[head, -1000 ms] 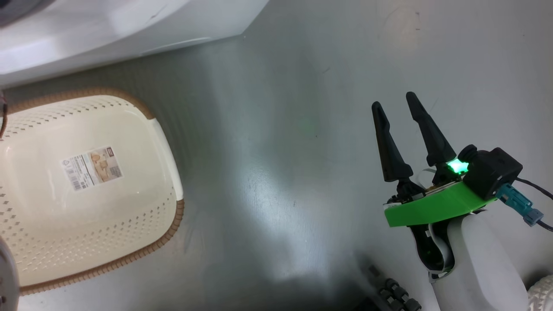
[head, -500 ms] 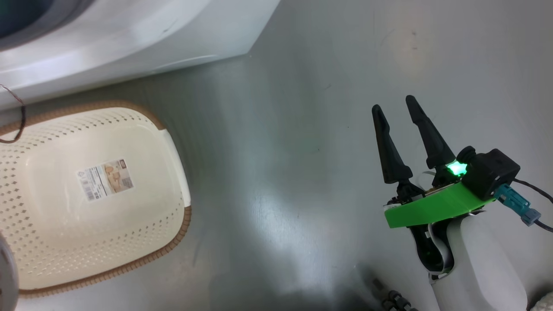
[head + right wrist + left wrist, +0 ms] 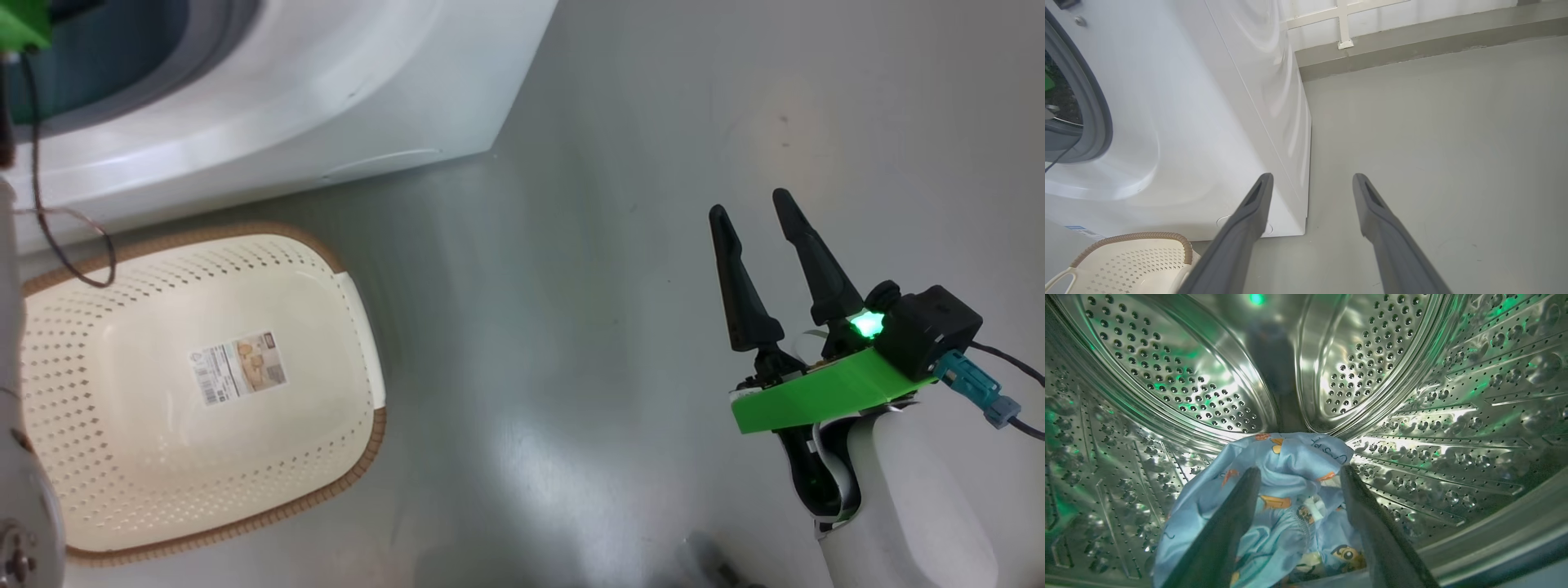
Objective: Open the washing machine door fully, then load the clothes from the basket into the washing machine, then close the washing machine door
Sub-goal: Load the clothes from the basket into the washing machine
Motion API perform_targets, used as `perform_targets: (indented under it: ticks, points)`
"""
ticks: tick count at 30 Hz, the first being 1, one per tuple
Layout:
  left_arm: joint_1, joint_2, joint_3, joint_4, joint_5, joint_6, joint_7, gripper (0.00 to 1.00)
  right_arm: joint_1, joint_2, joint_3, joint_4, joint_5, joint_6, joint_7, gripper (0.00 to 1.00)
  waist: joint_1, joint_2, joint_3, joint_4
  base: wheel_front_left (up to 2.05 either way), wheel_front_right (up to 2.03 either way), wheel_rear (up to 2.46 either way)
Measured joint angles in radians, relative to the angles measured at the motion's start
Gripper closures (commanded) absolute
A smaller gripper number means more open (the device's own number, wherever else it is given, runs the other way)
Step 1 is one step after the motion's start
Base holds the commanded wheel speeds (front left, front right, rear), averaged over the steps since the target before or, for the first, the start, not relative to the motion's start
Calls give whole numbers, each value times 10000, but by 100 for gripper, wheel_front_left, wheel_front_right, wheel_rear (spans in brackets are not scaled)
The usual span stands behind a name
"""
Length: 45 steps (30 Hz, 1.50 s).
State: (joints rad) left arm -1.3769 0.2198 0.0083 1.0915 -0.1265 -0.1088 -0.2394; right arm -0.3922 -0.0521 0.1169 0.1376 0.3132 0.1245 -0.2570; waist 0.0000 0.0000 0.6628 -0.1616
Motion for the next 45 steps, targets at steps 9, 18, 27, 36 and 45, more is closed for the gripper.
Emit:
perform_targets:
  ticks: [9,18,27,36,45]
  points:
    - [911,-102,-48,240,-324,-12,-98,0,99,-2,-125,163,-42,0,0,0,0,0,-757,258,0,0,0]
    - [2301,-345,-86,-832,-543,-27,-132,0,287,-4,-270,314,-113,0,0,0,0,0,-1450,491,0,0,0]
    - [5056,-587,35,-3614,-543,-27,-144,0,714,-4,-286,497,-203,0,0,0,0,0,-2316,617,0,0,0]
    - [7833,-1011,581,-6174,-539,92,-144,0,1307,-4,-314,610,-407,0,0,0,0,0,-3277,675,0,0,0]
    - [9982,-1381,669,-8211,-159,173,-144,0,1743,-2,-443,662,-570,0,0,0,0,0,-4075,787,0,0,0]
